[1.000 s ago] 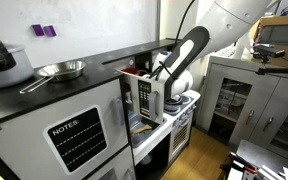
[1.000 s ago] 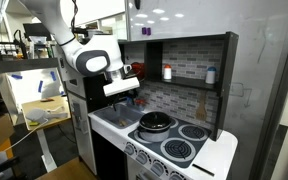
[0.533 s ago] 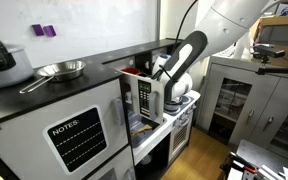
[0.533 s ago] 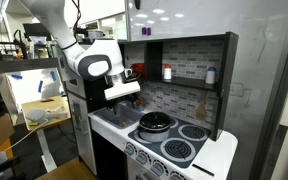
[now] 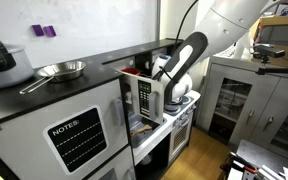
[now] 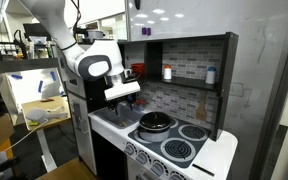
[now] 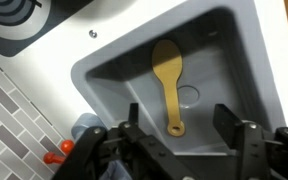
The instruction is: Remove the wooden spoon from the sink and put it on the stove
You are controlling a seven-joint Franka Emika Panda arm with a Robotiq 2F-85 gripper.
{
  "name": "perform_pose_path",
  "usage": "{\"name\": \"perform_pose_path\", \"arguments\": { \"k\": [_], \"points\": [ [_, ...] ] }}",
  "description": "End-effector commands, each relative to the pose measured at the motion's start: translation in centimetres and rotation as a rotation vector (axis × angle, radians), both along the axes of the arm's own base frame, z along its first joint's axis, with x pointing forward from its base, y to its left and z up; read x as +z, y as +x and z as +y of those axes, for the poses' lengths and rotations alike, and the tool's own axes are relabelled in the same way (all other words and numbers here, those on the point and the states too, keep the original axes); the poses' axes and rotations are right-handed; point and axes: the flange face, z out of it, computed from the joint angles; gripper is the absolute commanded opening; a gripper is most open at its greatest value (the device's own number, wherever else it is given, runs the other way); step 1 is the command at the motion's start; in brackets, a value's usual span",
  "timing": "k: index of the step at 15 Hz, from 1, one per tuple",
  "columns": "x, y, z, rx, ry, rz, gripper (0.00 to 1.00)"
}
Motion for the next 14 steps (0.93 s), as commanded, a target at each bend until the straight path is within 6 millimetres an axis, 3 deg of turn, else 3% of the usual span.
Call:
{"name": "perform_pose_path", "arguments": {
  "k": [1,2,5,14],
  "points": [
    [-0.5,0.6,0.1,0.013,-0.004,-0.017,0.59],
    [-0.6,0.6,0.2,0.017,-0.004,-0.015,0.54],
    [-1.4,0.9,0.6,0.029,-0.001,-0.006,0.63],
    [-4.3,2.5,1.6,0.047,0.029,0.023,0.65]
  ]
}}
